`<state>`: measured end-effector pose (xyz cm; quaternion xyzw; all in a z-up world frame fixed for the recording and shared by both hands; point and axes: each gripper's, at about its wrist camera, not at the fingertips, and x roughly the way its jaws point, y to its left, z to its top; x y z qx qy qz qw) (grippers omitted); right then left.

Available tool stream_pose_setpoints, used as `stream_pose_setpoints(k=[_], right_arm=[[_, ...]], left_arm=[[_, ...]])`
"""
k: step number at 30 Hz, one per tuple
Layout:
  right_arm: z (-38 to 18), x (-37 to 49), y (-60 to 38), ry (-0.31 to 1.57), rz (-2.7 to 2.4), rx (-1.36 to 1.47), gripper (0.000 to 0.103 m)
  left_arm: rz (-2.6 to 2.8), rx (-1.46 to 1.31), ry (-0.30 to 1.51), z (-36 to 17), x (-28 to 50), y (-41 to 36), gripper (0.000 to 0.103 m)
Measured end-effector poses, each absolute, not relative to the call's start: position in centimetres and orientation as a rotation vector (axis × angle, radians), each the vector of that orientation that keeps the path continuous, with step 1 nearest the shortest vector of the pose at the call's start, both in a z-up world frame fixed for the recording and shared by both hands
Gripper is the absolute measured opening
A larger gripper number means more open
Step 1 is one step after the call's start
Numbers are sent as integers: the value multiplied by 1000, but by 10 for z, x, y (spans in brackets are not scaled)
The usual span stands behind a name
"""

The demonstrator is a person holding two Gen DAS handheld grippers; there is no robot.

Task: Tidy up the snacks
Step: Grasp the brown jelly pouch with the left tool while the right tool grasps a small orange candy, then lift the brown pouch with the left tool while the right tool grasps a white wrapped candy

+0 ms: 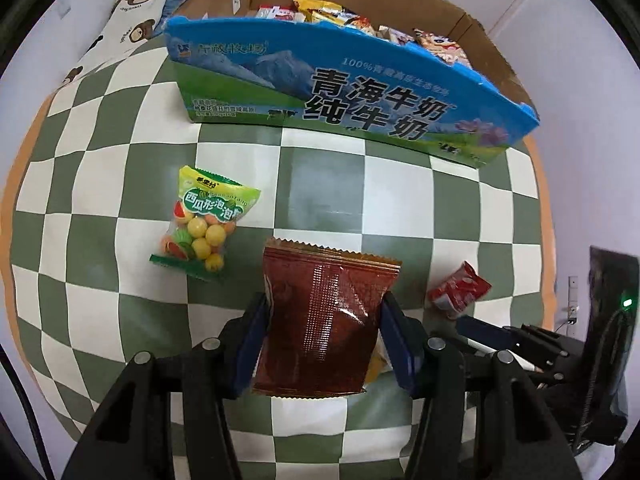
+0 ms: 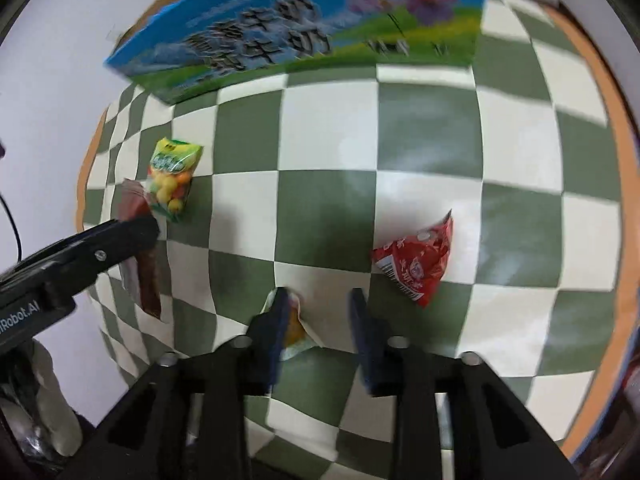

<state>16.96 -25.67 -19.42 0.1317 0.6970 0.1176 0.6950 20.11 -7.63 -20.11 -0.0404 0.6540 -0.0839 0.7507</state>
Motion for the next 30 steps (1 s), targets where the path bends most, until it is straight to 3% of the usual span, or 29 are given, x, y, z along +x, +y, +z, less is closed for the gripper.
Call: stream_pose_setpoints(k=[2, 9, 13, 15, 16, 19, 30], right_arm=[[-208, 167, -257, 1589, 265, 321, 67], [-269, 149, -224, 1722, 314, 444, 67], [-291, 152, -204, 1750, 277, 360, 68], [-291, 151, -191, 1739, 284, 251, 62], [-287, 150, -183, 1717, 304, 194, 49], [-276, 145, -165, 1650, 357, 41, 44], [-220, 145, -199, 1515, 346, 137, 43]], left_arm=[[-167, -81, 1455, -212, 203, -71, 52], [-73, -90, 1611, -280, 180, -42, 52], [-24, -122, 1666, -306, 170, -27, 52], [-8, -130, 1676, -312, 167, -22, 52], [-3, -140, 1681, -314, 166, -20, 52], [2, -157, 1680, -315, 164, -17, 52], [-71, -198, 1613, -272, 167, -21, 52]])
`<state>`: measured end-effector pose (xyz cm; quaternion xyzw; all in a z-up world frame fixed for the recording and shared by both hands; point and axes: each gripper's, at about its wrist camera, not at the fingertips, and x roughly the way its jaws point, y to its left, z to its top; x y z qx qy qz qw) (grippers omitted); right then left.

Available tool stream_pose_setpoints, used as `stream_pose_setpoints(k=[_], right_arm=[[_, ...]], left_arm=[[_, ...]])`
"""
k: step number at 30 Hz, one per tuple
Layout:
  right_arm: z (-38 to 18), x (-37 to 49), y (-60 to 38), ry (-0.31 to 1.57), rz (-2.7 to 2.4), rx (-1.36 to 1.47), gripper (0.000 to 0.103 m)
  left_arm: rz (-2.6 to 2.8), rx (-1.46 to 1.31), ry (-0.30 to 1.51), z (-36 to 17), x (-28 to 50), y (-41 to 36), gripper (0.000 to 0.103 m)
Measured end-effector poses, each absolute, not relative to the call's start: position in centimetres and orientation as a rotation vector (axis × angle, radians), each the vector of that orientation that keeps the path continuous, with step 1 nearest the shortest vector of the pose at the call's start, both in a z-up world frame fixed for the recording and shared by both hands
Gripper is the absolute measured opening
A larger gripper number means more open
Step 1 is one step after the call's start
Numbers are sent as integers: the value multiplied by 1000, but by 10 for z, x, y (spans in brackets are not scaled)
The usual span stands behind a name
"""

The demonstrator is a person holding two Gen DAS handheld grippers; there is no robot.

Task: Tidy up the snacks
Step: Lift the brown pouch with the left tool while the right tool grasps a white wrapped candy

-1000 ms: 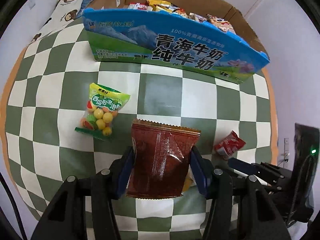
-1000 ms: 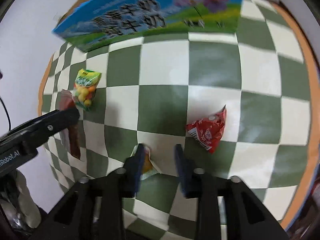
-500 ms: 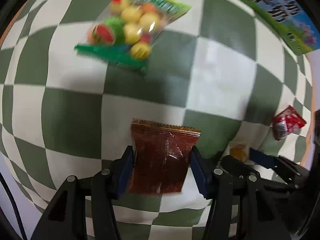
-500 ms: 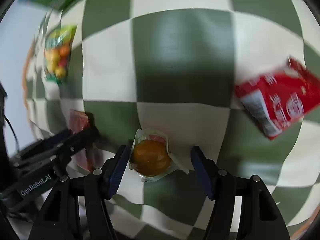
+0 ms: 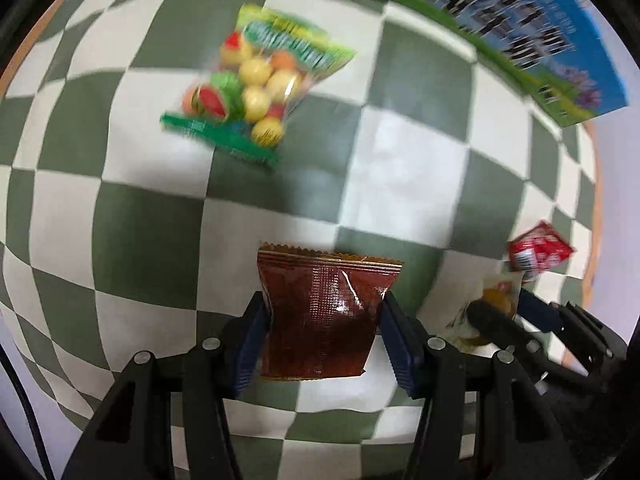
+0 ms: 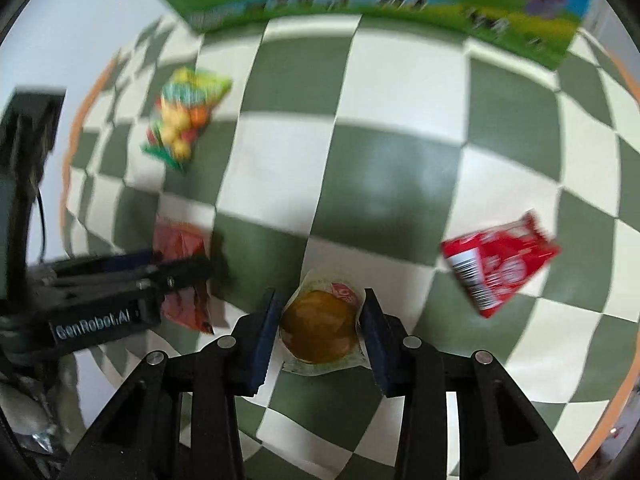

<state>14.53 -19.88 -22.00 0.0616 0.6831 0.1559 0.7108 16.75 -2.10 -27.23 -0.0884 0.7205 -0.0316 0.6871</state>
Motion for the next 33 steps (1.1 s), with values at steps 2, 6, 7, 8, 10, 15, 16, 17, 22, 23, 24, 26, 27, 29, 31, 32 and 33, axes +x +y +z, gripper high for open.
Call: stream_pose_setpoints(k=[2, 6, 7, 8, 10, 15, 16, 17, 22, 23, 24, 26, 27, 29, 31, 32, 33], right_arm=[[-204, 155, -209, 1487, 343, 183, 43], [-156, 175, -232, 1398, 336, 259, 43], [-143, 182, -237, 1373, 338, 270, 43], [-130, 191, -240, 1345, 337, 285, 42], [-104, 212, -249, 1295, 346, 304, 24], [-61, 268, -247, 1168, 320, 309, 24], [-60, 277, -249, 1169, 326, 316, 24], [-64, 286, -248, 1199, 338, 314, 24], [-123, 286, -256, 1355, 266, 329, 49], [-142, 281, -262, 1393, 257, 379, 49], [-155, 277, -268, 1414, 233, 425, 51], [-184, 272, -280, 1431, 172, 477, 53], [-193, 271, -282, 1430, 148, 488, 60], [-214, 274, -287, 1443, 127, 566, 70], [-231, 278, -284, 1468, 110, 589, 73], [-237, 281, -280, 1475, 110, 579, 73], [-242, 283, -276, 1483, 104, 559, 73]], left_arm=[[-107, -215, 1586, -248, 171, -14, 52], [-179, -216, 1490, -192, 194, -20, 52], [-199, -216, 1455, -174, 203, -23, 52], [-216, -214, 1433, -163, 210, -26, 52], [-247, -199, 1369, -131, 232, -32, 52], [-265, -135, 1265, -97, 286, -47, 52], [-257, -119, 1252, -94, 297, -48, 52], [-245, -104, 1248, -94, 305, -49, 52], [-207, -94, 1333, -138, 303, -47, 52], [-200, -101, 1367, -152, 299, -48, 52], [-185, -103, 1392, -167, 295, -48, 52], [-163, -125, 1442, -194, 286, -46, 52], [-150, -136, 1468, -208, 284, -45, 52], [-133, -152, 1507, -230, 278, -47, 52], [-120, -169, 1537, -244, 277, -47, 52], [-112, -170, 1546, -250, 276, -48, 52], [-104, -170, 1554, -254, 278, -48, 52]])
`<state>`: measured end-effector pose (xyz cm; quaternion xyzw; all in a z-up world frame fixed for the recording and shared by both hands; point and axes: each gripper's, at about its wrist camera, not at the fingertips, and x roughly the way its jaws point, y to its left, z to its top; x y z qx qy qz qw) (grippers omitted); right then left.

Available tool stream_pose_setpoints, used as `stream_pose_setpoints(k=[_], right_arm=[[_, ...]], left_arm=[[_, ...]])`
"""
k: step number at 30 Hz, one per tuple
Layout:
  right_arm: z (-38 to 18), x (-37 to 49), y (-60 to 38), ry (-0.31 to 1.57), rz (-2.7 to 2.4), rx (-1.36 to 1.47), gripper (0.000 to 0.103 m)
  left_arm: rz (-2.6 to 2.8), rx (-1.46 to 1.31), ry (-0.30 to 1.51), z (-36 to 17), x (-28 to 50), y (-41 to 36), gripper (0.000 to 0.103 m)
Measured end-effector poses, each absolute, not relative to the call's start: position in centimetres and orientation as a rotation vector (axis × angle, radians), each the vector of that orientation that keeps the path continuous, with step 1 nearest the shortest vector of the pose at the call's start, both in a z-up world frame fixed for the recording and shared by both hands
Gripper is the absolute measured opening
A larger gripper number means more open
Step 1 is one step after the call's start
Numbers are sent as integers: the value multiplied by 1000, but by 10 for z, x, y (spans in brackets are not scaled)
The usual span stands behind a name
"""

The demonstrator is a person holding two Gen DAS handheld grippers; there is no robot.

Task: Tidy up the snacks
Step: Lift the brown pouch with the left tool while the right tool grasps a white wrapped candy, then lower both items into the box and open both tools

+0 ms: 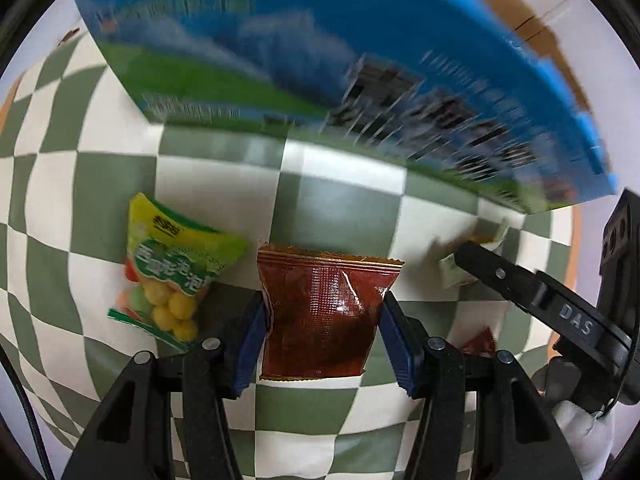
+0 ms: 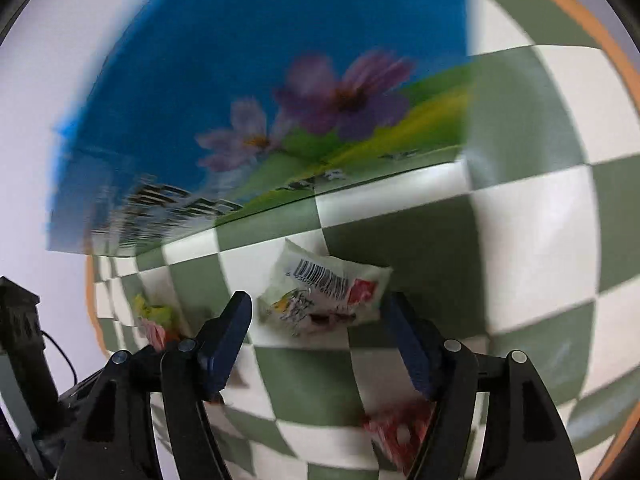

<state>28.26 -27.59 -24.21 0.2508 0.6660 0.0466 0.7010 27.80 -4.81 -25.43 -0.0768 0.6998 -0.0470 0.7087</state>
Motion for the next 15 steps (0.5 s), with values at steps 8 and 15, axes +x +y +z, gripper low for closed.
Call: stream_pose_setpoints(k=[8, 15], right_arm=[[-245, 279, -264, 1387, 52, 470, 57], [-211, 244, -259, 1329, 133, 384, 56]], left_arm=[[-84, -182, 1560, -260, 276, -43, 52], [-136, -168, 1522, -232, 264, -55, 52]])
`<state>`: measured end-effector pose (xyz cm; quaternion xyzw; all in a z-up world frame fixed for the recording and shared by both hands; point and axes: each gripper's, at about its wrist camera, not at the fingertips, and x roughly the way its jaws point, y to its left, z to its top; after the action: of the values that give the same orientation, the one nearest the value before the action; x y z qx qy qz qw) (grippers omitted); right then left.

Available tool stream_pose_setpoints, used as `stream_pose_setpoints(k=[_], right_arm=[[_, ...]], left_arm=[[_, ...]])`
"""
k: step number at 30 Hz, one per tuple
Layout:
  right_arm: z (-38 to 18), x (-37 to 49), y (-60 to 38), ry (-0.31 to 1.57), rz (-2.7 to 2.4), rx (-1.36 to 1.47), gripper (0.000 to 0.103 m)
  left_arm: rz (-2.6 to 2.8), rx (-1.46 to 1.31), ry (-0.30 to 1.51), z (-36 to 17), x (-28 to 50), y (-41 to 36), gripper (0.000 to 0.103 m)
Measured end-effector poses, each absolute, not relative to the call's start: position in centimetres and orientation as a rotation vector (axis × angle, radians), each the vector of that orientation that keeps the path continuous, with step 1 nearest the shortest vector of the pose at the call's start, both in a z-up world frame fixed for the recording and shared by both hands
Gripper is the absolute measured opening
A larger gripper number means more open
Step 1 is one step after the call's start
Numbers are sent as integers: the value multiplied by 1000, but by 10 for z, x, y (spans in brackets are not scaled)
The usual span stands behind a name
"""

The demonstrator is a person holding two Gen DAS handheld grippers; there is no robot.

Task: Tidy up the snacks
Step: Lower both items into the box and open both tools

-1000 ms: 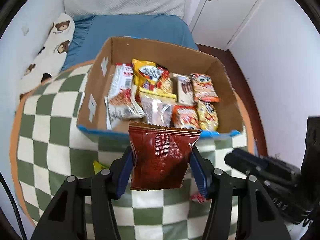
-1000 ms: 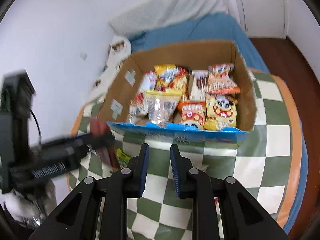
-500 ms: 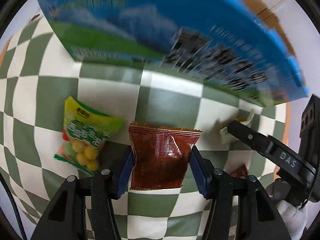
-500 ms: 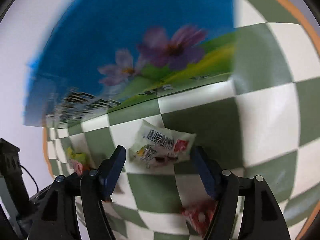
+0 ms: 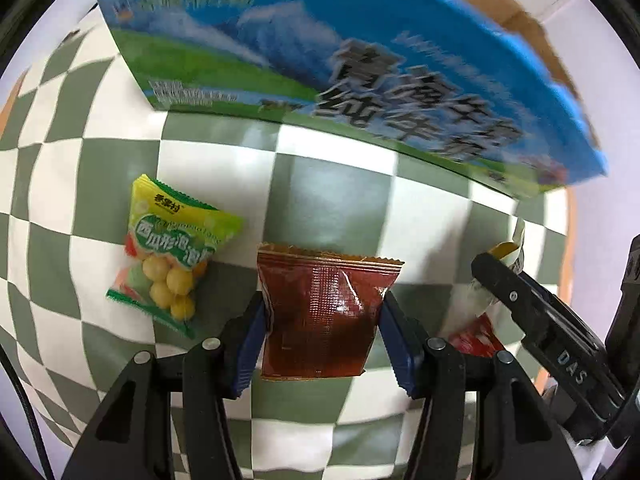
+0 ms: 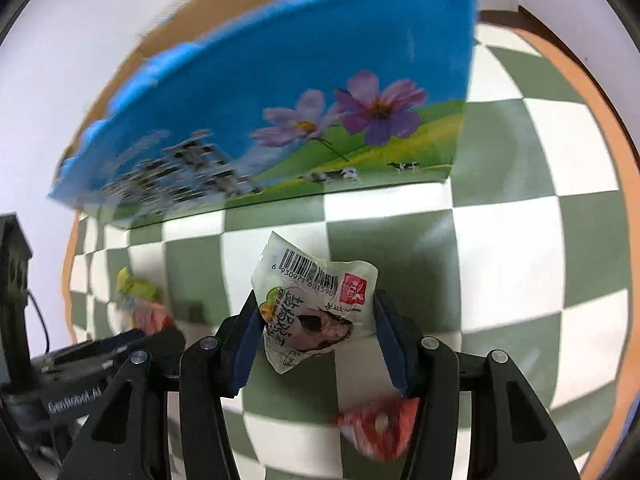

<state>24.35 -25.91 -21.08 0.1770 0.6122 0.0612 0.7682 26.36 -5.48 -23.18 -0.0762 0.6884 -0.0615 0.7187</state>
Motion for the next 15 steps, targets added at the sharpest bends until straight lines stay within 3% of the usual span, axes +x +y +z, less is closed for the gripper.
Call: stream_pose_setpoints(k=[6, 11, 15], right_arm=[[-142, 228, -264, 1214, 224, 443, 56], [-77, 266, -266, 1114, 286, 428, 56], [-58, 322, -266, 1087, 295, 355, 56]], left_arm=[[-242, -199, 1403, -156, 263, -60, 52], [-289, -171, 1258, -85, 305, -63, 52], [-235, -99, 1210, -68, 366, -62, 53]])
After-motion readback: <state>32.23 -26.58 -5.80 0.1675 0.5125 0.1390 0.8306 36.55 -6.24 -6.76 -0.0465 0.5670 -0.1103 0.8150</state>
